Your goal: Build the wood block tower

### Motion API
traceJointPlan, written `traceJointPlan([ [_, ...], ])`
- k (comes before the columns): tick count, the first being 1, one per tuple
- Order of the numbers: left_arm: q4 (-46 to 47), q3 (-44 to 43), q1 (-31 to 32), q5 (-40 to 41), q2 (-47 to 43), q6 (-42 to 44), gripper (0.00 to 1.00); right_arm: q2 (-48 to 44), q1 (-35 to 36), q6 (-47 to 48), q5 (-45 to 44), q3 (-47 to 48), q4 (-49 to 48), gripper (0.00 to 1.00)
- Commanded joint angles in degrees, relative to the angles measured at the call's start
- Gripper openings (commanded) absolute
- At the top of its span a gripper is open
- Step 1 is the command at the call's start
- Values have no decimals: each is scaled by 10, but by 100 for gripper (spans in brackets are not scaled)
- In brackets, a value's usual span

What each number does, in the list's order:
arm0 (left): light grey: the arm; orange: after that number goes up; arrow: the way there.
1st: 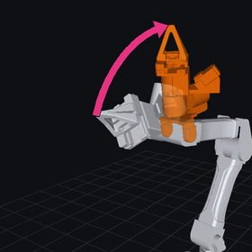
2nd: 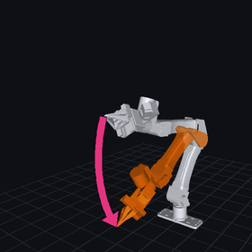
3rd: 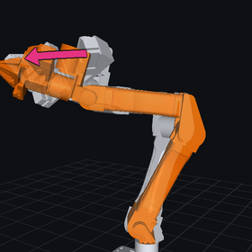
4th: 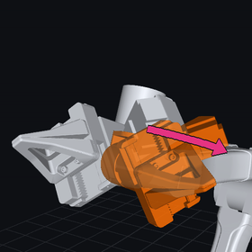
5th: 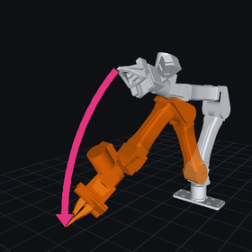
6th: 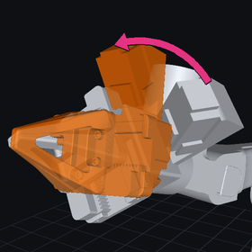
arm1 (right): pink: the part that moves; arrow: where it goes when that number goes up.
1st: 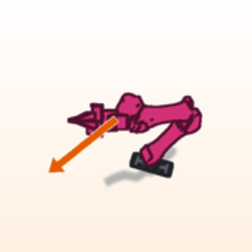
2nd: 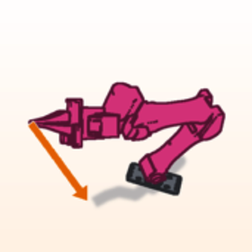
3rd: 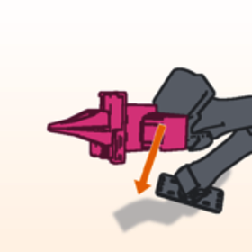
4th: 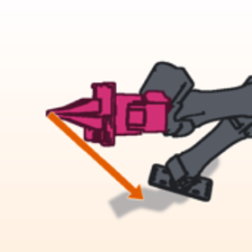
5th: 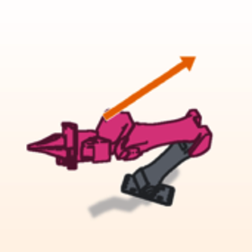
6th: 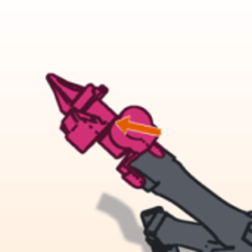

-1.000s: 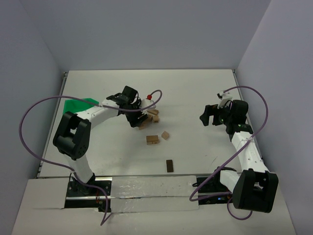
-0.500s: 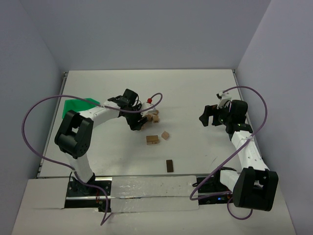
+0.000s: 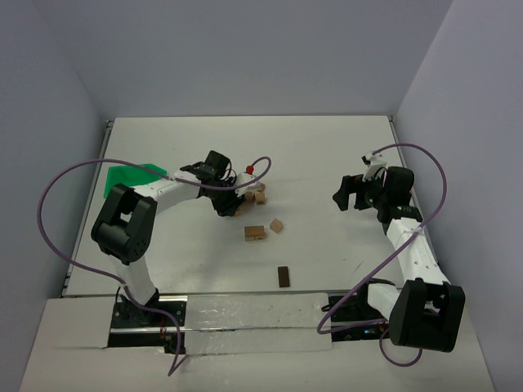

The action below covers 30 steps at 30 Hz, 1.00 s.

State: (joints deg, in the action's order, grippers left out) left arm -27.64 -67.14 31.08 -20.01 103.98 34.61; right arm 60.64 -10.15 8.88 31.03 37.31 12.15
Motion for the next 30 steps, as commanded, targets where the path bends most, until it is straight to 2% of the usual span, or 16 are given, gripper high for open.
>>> traceJointPlan([
  [1,31,7,3,-11,-12,-5,44,2,-2,5,6,29,-1,100],
  [10,43,22,7,-2,-30,-8,29,-3,-2,5,4,29,0,100],
  [19,-6,16,7,-26,-98,-3,12,-8,-2,1,7,29,0,100],
  [25,-33,13,14,-41,-141,-8,9,-7,-2,1,7,29,-2,100],
  [30,-60,12,48,-40,-174,1,9,-5,-2,1,9,29,-2,100],
])
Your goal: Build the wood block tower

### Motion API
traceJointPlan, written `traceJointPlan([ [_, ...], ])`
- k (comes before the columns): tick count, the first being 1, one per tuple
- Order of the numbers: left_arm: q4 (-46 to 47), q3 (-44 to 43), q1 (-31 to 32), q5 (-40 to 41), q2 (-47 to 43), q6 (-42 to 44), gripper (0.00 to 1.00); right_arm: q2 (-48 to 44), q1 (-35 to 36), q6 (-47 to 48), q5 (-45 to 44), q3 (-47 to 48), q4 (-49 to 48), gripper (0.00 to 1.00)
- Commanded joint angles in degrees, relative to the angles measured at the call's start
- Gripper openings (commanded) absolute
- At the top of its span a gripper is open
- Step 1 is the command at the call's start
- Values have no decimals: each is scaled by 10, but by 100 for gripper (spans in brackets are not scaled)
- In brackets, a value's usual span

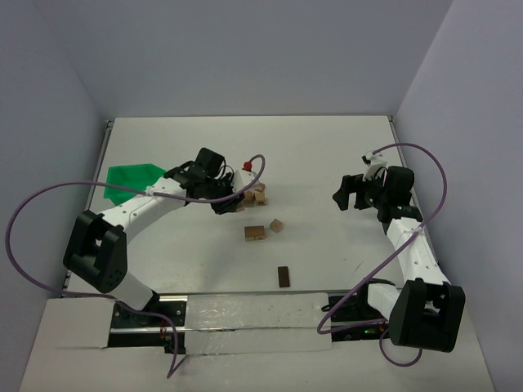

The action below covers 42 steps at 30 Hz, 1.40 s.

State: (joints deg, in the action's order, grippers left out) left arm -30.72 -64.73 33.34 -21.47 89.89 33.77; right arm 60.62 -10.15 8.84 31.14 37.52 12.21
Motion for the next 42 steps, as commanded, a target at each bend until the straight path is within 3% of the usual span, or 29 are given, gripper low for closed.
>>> traceJointPlan([
  [1,-38,-16,31,-30,-35,12,9,-4,-2,1,8,27,-3,100],
  [8,-88,-38,67,-45,-18,38,8,-5,-2,3,8,26,-1,100],
  [21,-87,-34,110,-32,10,43,10,-2,-2,8,9,27,1,100],
  [42,-83,-55,110,-19,57,65,13,5,-2,12,11,29,4,100],
])
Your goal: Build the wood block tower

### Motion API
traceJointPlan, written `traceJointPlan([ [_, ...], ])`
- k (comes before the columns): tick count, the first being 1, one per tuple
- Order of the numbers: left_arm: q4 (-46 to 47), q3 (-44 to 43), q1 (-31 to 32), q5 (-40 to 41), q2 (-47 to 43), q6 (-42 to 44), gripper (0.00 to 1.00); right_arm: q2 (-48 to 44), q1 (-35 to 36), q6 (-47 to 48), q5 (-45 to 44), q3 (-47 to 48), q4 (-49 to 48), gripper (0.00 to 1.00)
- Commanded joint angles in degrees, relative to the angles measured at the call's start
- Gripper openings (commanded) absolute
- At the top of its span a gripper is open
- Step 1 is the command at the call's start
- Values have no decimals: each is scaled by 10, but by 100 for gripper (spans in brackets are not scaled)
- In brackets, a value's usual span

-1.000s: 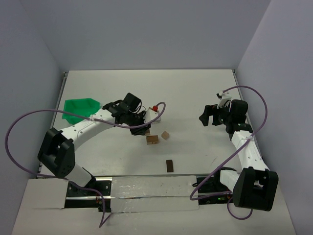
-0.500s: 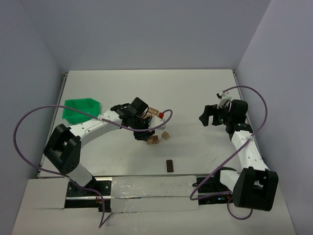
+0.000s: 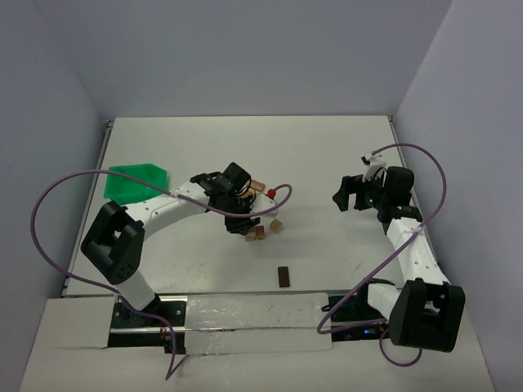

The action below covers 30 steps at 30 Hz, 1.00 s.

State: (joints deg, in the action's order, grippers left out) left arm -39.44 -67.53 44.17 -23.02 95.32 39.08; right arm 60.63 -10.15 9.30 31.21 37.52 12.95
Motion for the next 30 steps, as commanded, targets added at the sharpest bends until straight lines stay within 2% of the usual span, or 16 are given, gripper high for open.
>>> traceJointPlan([
  [1,4,-28,1,-2,3,12,13,5,-2,8,11,29,-4,100],
  [30,9,-24,-12,-1,6,17,16,7,-2,8,10,29,-3,100],
])
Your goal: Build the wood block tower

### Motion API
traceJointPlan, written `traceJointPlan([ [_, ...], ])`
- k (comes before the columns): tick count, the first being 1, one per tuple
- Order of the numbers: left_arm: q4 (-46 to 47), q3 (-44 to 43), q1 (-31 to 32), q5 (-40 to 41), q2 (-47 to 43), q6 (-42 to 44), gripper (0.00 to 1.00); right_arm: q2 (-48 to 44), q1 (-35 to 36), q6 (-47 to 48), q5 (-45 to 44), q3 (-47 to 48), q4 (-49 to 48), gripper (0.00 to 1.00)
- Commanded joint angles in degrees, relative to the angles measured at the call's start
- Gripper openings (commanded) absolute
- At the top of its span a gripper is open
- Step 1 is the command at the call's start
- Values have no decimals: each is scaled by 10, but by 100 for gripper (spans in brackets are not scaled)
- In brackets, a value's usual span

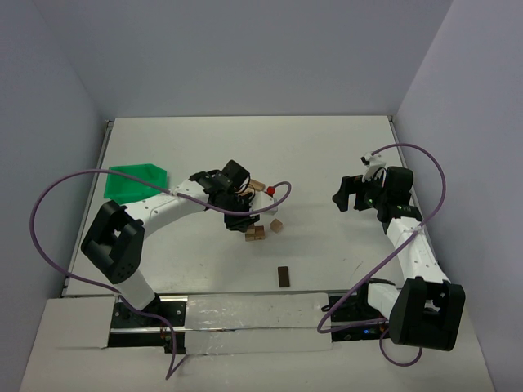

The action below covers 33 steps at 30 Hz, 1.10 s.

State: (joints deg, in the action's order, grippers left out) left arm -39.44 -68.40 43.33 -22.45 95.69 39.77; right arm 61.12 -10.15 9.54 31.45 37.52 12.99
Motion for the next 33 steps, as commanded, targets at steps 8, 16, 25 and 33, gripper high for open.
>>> traceJointPlan([
  [8,5,-15,-3,-11,4,12,25,0,-2,6,8,28,-4,100],
  [16,3,-15,-4,-12,6,14,37,2,-2,7,7,29,-3,100],
  [25,6,-15,-3,-8,9,13,48,1,-2,7,6,29,-2,100],
  [33,3,-19,-3,-7,-1,9,56,0,-2,8,9,29,-1,100],
])
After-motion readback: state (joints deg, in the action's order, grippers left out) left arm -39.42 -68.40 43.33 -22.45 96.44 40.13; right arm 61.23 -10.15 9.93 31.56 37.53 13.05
